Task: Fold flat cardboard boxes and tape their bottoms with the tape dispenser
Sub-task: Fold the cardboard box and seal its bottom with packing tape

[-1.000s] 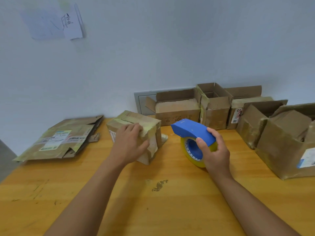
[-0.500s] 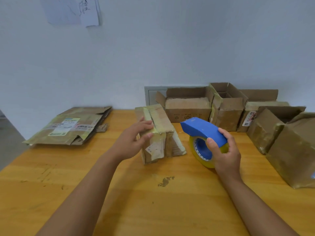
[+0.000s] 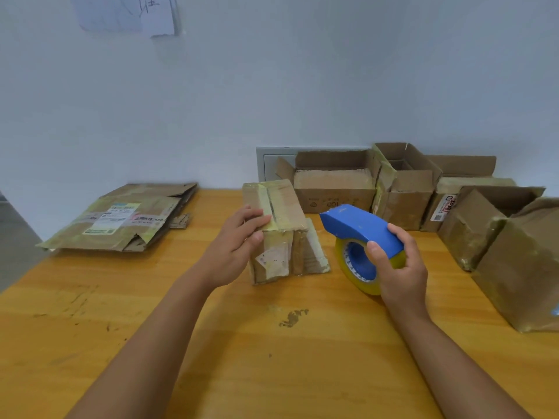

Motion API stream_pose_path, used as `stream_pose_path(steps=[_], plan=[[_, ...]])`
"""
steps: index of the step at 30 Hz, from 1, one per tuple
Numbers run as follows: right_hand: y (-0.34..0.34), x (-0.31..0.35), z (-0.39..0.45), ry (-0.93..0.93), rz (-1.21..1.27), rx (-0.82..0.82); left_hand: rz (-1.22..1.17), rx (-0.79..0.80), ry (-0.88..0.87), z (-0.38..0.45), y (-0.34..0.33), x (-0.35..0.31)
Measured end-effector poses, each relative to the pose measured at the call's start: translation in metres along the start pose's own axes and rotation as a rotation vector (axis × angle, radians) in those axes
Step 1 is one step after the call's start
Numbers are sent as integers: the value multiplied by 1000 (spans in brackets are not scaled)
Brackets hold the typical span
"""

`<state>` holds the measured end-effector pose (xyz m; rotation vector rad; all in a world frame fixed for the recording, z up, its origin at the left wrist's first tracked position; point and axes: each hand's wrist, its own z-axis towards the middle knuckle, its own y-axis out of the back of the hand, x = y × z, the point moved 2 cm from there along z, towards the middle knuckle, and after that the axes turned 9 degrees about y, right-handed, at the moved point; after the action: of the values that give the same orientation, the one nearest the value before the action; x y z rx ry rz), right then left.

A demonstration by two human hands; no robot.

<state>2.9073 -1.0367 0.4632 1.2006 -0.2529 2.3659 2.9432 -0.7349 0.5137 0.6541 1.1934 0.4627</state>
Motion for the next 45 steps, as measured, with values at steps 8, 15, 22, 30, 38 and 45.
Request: stream_pose_path(steps=[8, 15, 22, 30, 38, 45], plan=[[0, 2, 0, 3, -4, 4, -13, 15, 13, -1, -3, 1], [-1, 5, 1, -7, -5, 15, -137, -10, 22, 4, -5, 2], [1, 1, 2, 1, 12, -5, -171, -99, 1, 9, -8, -1], [18, 33, 34, 32, 120, -118, 79, -83, -190, 6, -1, 7], [21, 76, 58, 6, 376, 2, -18, -118, -237, 1, -12, 2], [-7, 101, 65, -5, 468, 198, -211, -45, 175, 16, 12, -37]])
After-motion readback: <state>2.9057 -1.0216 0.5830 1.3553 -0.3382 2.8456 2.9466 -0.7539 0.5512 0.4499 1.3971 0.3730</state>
